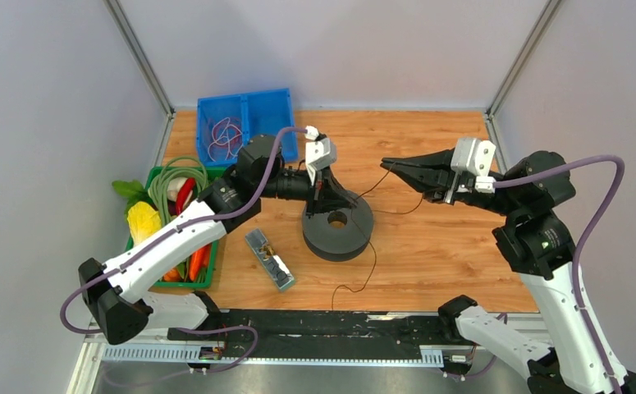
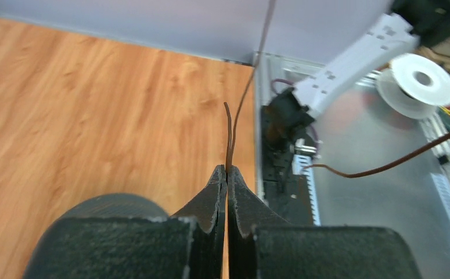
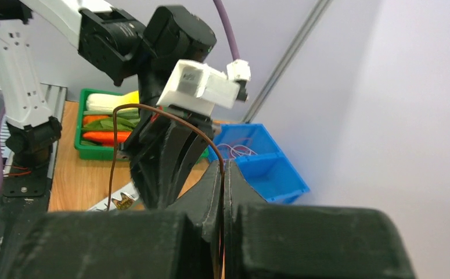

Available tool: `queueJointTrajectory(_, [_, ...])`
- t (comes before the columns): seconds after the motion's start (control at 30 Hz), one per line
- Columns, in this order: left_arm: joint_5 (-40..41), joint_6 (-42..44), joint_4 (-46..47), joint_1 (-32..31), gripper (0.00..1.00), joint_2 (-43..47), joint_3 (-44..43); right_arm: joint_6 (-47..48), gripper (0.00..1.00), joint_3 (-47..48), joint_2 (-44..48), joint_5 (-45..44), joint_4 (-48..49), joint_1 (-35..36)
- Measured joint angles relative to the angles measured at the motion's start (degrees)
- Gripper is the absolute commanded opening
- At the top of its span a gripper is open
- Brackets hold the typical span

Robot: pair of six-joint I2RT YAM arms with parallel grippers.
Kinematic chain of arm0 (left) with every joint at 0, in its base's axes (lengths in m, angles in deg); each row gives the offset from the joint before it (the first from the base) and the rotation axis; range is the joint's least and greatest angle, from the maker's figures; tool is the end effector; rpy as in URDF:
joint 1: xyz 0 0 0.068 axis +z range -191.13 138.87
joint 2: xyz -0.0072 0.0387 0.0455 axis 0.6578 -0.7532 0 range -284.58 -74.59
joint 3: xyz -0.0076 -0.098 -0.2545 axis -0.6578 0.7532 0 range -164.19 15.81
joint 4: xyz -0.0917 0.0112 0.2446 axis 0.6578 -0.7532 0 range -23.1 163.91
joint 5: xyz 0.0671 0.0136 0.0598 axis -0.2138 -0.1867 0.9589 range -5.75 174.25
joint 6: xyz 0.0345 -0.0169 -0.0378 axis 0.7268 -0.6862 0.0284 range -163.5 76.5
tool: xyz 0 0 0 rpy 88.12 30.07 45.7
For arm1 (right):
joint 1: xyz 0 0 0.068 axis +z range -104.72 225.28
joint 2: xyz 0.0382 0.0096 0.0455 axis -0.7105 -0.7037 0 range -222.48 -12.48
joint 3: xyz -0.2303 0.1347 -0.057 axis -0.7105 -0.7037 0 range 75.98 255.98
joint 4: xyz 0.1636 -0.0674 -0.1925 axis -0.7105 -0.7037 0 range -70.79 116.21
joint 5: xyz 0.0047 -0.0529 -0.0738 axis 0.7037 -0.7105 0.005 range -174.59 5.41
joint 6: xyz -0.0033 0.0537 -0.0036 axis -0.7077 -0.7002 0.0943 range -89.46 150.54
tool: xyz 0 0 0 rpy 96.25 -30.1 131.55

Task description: Wrap the cables

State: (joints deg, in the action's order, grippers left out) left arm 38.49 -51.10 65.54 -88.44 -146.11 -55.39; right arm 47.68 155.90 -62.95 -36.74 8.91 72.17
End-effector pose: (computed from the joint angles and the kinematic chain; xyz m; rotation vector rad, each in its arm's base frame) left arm 0.1707 -0.2227 0.4076 1.2052 1.4476 -1.3643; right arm 0.1055 0.0831 0.5105 -1.1370 0.9273 0.7038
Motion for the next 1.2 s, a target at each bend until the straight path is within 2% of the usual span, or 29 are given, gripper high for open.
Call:
queueJointTrajectory(0.1, [4.9,0.2,-3.0,3.1,0.00,-1.0,-2.3,1.3,0.00,-2.0,1.1,-2.6,-1.0,-1.4])
queueJointTrajectory(0.2, [8.4,0.6,-6.1,5.6,0.00,-6.0,-11.0,2.6,0.03,-1.4,-0.1,-3.2,-1.4,-5.9])
queueJointTrajectory(0.23, [9.4,0.9,-6.9,6.1,0.00,-8.3,-14.9,2.9,0.14,-0.4,-1.2,-2.9,-1.3,-8.5])
queueJointTrajectory(0.27, [10.3,1.3,-7.5,6.5,0.00,-10.7,-18.9,3.0,0.43,0.9,-2.7,-2.1,-1.2,-11.5])
queueJointTrajectory(0.3, [11.2,1.8,-7.8,6.7,0.00,-13.0,-22.6,3.1,0.80,2.4,-4.6,-1.6,-0.9,-14.8])
queueJointTrajectory(0.33, [12.0,2.4,-8.4,6.8,0.00,-14.9,-25.8,3.3,1.00,4.2,-6.8,-0.1,-0.7,-18.0])
queueJointTrajectory(0.4, [13.9,3.7,-9.5,6.8,0.00,-18.7,-32.0,6.0,1.00,7.2,-10.8,2.9,-1.7,-22.9])
queueJointTrajectory(0.53, [17.8,5.9,-10.8,7.0,0.00,-21.8,-35.1,20.2,1.00,9.0,-16.7,4.5,-15.1,-25.9])
queueJointTrajectory(0.63, [20.8,8.8,-13.6,7.3,0.00,-22.3,-35.0,28.8,1.00,5.1,-17.9,2.8,-23.4,-26.4])
queueJointTrajectory(0.73, [22.2,11.5,-15.8,7.4,0.00,-21.8,-33.9,31.2,1.00,0.7,-17.4,1.6,-28.0,-28.6])
queueJointTrajectory(0.9, [20.7,15.9,-21.8,7.7,0.00,-18.8,-30.8,26.8,1.00,-2.8,-14.6,3.1,-28.1,-29.7])
queueJointTrajectory(1.07, [16.7,18.7,-27.2,7.6,0.00,-15.9,-30.2,16.6,1.00,-3.5,-9.2,9.4,-21.1,-29.4])
queueJointTrajectory(1.2, [10.9,17.4,-27.2,8.0,0.00,-12.5,-26.9,10.9,1.00,-4.0,-6.8,12.5,-16.0,-24.3])
